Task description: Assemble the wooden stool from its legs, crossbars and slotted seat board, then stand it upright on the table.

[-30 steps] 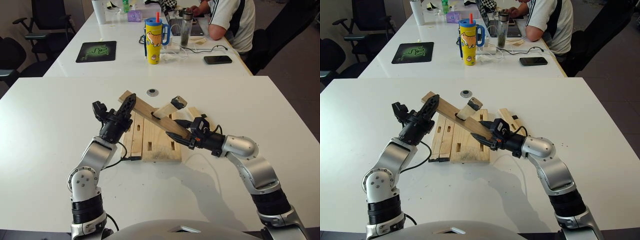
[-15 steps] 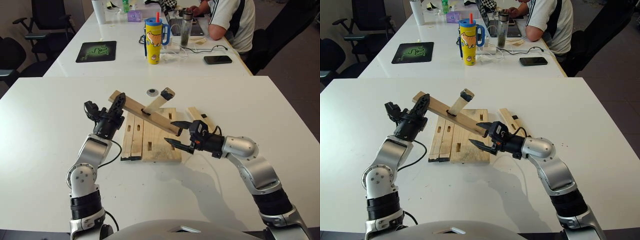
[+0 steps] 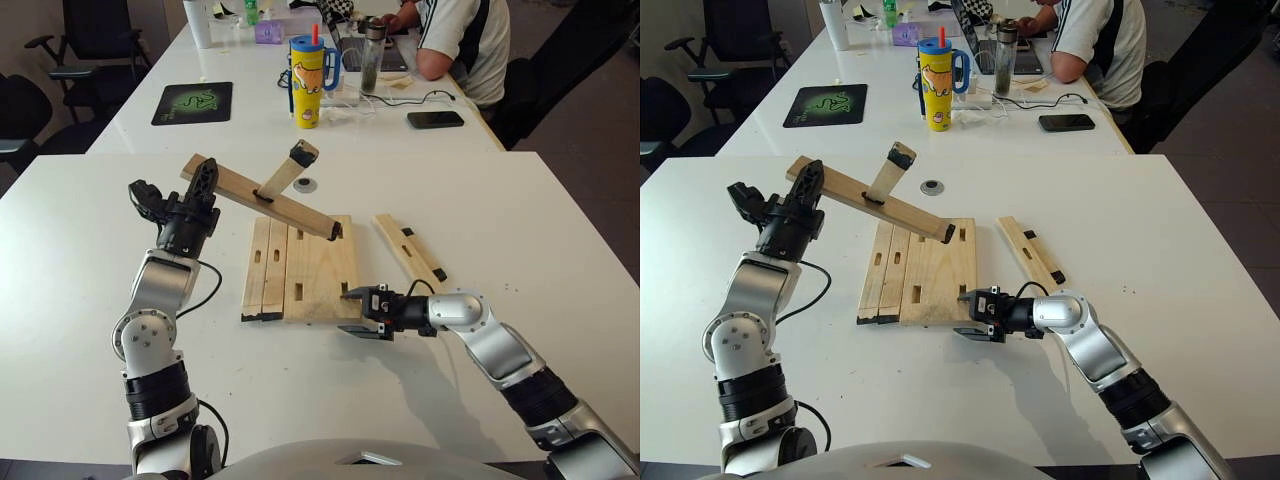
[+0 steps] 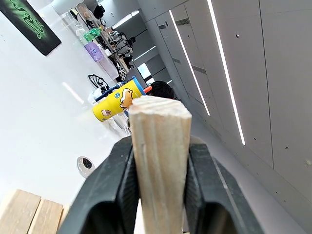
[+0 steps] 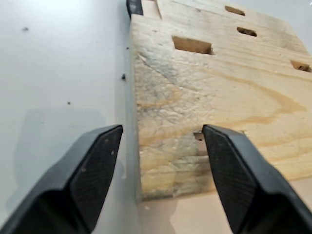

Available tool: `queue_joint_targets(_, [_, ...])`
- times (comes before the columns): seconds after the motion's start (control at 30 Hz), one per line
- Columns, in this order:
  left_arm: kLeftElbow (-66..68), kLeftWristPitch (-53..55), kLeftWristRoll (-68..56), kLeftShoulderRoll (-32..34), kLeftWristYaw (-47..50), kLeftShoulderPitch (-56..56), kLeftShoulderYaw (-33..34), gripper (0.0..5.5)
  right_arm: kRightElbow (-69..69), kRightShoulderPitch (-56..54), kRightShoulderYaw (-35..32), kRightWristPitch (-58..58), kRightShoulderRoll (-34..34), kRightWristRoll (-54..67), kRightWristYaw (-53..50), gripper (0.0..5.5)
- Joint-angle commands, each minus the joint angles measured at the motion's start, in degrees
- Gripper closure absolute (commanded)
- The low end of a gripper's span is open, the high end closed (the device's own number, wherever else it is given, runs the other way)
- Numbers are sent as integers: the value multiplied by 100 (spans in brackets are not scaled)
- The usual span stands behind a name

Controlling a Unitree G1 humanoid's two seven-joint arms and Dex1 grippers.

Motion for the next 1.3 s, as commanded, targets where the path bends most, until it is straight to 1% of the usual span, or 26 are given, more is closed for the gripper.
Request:
queue_joint_targets(0.03, [83,-72,153,53,-61,-41,1,447,610,-221,-26,326,384,-318,-546,245])
queue_joint_targets(0.27, [310,-286,1088,159,-338,84,-221,447,829,-408,-19,554,886,-343,-969,245])
queue_joint_targets(0.47, [-137,-485,1649,99,-296,664,-201,447,726,-465,-96,1080,1227,-302,-1292,245])
queue_joint_targets(0.63, [-707,-587,1902,95,-290,1096,-202,447,411,-267,-97,1435,1290,-294,-1432,245])
queue_joint_targets(0.83, [-628,-640,2283,184,-343,1156,-247,447,192,-115,-87,1605,1257,-277,-1485,245])
queue_joint_targets(1.07, [-293,-635,3068,-67,-6,1191,-797,447,155,-140,-137,1678,1312,-276,-1600,245])
queue_joint_targets(1.2, [-142,-612,3333,-394,560,1141,-860,447,144,-150,-151,1673,1355,-283,-1681,245])
queue_joint_targets(1.3, [-223,-325,3494,-405,895,1175,-932,447,90,-133,-142,1689,1368,-279,-1718,245])
